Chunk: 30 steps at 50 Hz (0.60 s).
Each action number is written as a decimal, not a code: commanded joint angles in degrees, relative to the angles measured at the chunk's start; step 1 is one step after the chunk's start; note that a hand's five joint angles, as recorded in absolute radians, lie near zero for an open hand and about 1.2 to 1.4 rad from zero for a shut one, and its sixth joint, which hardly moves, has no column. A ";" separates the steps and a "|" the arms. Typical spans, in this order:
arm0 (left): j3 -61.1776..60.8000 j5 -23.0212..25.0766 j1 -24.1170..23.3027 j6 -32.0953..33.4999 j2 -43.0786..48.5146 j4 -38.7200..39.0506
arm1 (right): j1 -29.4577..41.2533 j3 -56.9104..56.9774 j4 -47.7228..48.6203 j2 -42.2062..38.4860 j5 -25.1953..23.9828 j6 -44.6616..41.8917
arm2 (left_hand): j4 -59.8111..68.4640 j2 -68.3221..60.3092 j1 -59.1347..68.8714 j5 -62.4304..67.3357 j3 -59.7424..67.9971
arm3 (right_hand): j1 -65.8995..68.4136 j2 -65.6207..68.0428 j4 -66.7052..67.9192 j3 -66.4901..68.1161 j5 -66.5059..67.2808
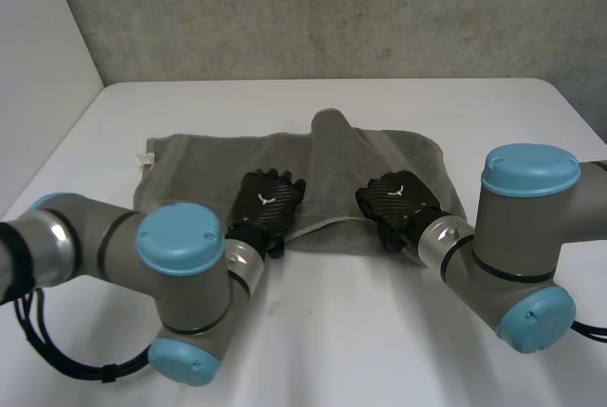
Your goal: Fold the towel.
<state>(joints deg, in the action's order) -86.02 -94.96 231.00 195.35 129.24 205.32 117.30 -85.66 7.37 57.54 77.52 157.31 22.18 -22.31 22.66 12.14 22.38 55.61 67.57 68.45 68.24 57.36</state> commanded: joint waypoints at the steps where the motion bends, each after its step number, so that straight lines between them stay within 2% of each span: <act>1: 4.02 -0.93 -1.34 -2.87 3.73 -0.09 | 0.03 -0.30 0.02 0.21 0.00 0.01 | 3.34 -3.21 2.87 3.39 3.14 | 24.39 12.43 11.55 11.76 12.64; 8: 5.78 -1.46 -1.43 -2.70 6.20 -0.09 | 0.12 -0.30 0.28 0.30 0.00 0.10 | 4.35 -4.22 3.88 4.40 4.15 | 24.39 12.43 11.55 11.76 12.64; 11: 7.27 -3.83 -1.34 -2.61 6.90 0.35 | 0.12 -0.39 0.28 0.56 0.09 0.19 | 7.72 -7.59 7.24 7.76 7.51 | 24.39 12.43 11.55 11.76 12.64; 13: 8.41 -7.94 -0.81 -2.52 7.16 1.48 | -0.06 -0.56 0.28 1.17 0.18 0.19 | 11.57 -11.44 11.09 11.61 11.37 | 24.39 12.43 11.55 11.76 12.64; 17: 8.77 -11.64 0.07 -2.26 6.90 3.50 | -0.32 -0.82 0.45 1.44 0.27 0.19 | 14.77 -14.64 14.29 14.81 14.56 | 24.39 12.43 11.55 11.76 12.64; 21: 8.15 -14.46 3.48 -1.03 5.94 4.30 | -0.58 -0.74 0.63 1.18 0.18 -0.08 | 15.79 -15.66 15.31 15.83 15.59 | 24.39 12.43 11.55 11.76 12.64; 30: 3.49 -14.12 6.84 0.99 1.36 4.65 | -0.23 0.23 0.63 -0.41 0.27 -0.25 | 16.46 -16.33 15.99 16.51 16.26 | 24.39 12.43 11.55 11.76 12.64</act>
<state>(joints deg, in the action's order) -78.48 -109.64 235.60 195.05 134.09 209.60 116.74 -86.14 7.99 58.38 77.68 157.14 33.49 -33.41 33.41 23.04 33.39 55.61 67.57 68.45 68.24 57.42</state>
